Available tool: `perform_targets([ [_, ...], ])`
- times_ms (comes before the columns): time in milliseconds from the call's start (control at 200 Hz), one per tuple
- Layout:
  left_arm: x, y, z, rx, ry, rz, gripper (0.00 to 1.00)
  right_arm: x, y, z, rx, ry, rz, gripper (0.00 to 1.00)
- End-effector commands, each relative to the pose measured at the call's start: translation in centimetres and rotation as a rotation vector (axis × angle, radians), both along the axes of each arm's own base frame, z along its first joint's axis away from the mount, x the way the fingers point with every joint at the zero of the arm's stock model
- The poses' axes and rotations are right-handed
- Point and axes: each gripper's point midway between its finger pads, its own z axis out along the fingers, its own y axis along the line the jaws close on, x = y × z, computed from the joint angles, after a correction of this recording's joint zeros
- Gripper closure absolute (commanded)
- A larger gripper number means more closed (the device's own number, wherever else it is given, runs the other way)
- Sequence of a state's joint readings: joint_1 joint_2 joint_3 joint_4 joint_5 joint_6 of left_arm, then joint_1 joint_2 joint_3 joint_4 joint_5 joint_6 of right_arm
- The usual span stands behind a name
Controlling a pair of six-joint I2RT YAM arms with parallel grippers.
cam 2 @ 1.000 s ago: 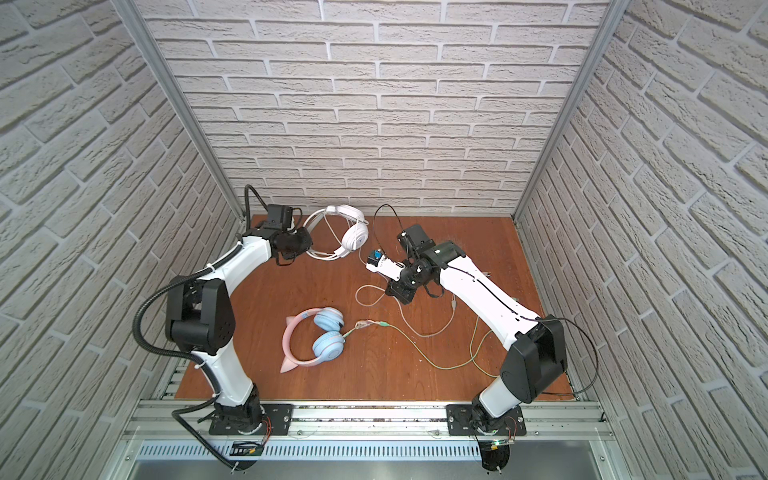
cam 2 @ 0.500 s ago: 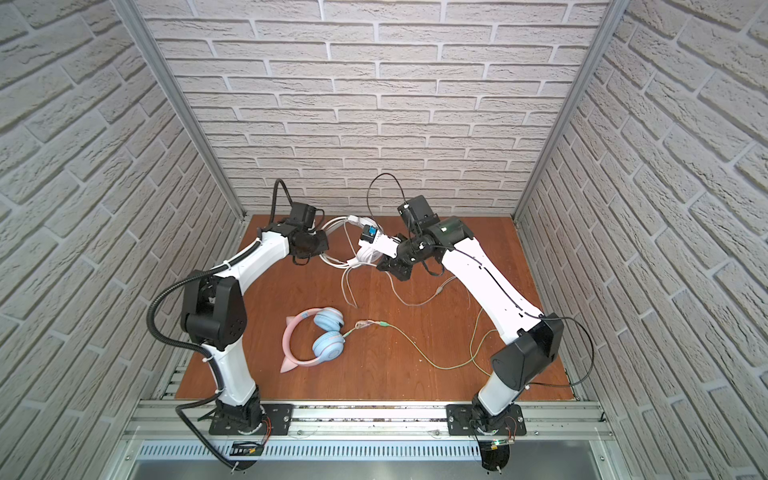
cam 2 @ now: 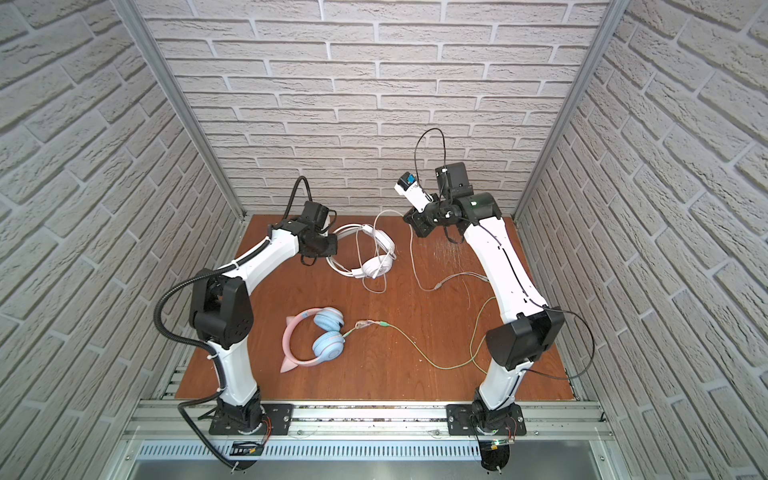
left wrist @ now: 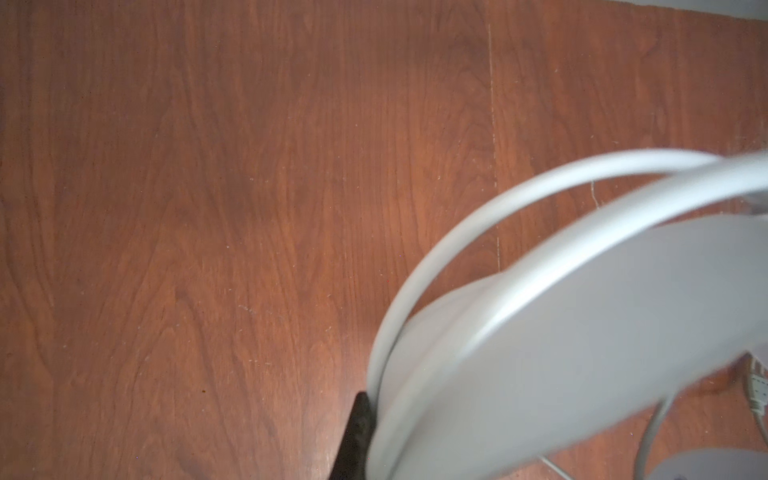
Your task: Wrap the headphones
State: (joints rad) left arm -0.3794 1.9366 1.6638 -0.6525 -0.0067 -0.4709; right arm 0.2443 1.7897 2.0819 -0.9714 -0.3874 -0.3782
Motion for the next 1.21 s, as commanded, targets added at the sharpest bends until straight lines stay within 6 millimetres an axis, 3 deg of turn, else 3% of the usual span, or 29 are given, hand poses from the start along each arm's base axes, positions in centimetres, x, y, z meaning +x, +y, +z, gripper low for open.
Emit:
perform_targets([
  [0,0.4,-2.4,2.7,-0.042,-0.065,-0.097,1.00,1.5,-0.1,-1.1,0.023,0.055,-0.063,0.94],
  [85,0.2,-2.6,2.7,-0.040,-0.062,-0.101,1.00,0.9,0.6,-1.4,0.042,0.088,-0.018,0.94],
  [185,0.3,-2.4,2.6,-0.038,-0.066,-0.086,1.00,-1.7,2.3,-1.1,0.082,0.106,0.138,0.95],
  [475,1.4,-1.5,2.8,-0.055,-0.080,0.001,1.00,-6.7,2.7,-2.8,0.020,0.113,0.294,0.95],
  [670,2.0,0.2,3.1,-0.053,-0.090,0.087,1.00,-9.3,2.6,-3.7,-0.058,0.133,0.377,0.95],
  [945,2.6,0.6,2.3,-0.051,-0.088,0.149,1.00,-14.1,6.2,-3.0,-0.034,0.232,0.642,0.95],
  [1085,2.9,1.3,2.2,-0.027,-0.098,0.184,1.00,-13.8,6.2,-3.0,-0.059,0.215,0.640,0.95],
  [1130,2.9,1.4,2.3,-0.017,-0.104,0.184,1.00,-12.5,5.6,-2.8,-0.073,0.202,0.554,0.94],
  [1200,2.7,1.7,2.4,-0.002,-0.106,0.176,1.00,-8.7,3.5,-2.3,-0.090,0.134,0.335,0.95],
])
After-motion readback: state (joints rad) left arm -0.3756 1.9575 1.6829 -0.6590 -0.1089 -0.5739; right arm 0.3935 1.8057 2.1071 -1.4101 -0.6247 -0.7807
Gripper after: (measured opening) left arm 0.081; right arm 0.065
